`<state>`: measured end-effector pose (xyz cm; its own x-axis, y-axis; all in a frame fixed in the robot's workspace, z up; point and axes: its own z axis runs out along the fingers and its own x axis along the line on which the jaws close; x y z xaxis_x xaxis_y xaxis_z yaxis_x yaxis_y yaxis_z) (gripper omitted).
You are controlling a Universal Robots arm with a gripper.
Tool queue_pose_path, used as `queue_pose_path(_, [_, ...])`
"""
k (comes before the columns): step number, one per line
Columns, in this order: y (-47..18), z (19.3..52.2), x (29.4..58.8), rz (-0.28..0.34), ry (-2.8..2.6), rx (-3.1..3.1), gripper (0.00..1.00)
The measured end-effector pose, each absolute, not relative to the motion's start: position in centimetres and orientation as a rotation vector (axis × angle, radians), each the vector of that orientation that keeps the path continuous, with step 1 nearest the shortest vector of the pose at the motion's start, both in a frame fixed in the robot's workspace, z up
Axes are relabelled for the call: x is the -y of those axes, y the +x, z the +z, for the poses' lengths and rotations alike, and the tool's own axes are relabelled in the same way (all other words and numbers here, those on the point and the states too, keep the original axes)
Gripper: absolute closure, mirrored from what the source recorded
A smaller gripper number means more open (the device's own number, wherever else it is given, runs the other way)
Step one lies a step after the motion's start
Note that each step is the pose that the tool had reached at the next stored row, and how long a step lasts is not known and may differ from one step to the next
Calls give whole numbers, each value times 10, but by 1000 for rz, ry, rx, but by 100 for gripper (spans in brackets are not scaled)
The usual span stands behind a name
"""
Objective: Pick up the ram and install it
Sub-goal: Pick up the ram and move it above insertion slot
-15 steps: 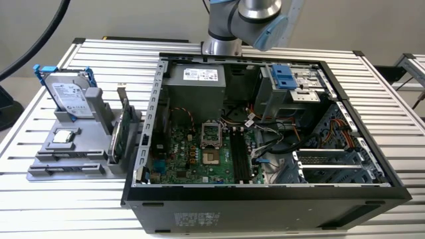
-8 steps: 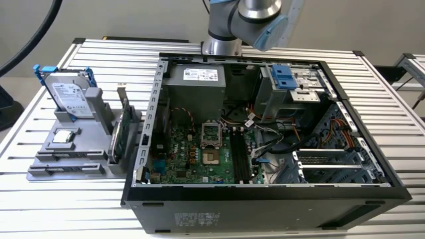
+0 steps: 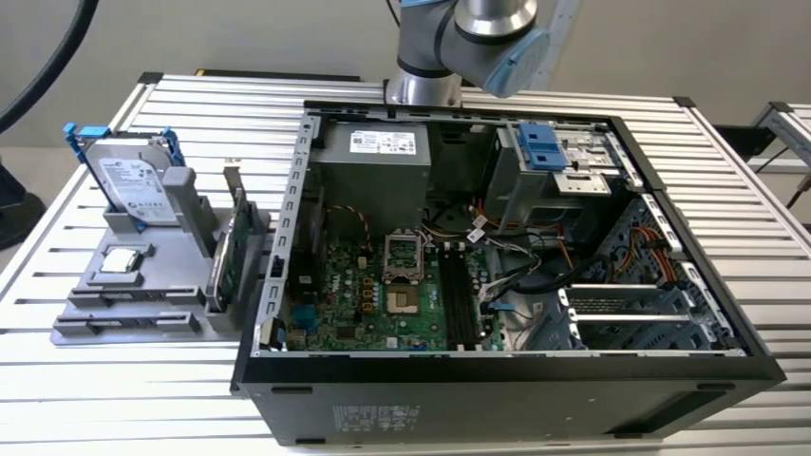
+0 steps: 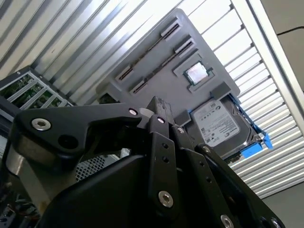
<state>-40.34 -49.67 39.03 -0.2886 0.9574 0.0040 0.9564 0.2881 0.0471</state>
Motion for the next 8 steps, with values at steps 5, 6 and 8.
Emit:
queue_pose_path(5, [-403, 390, 497, 62, 1915, -2457, 100])
queue_pose_path(6, [-403, 390, 497, 61, 1926, -2448, 100])
queue_pose_path(8, [-403, 390, 497, 61, 1949, -2430, 100])
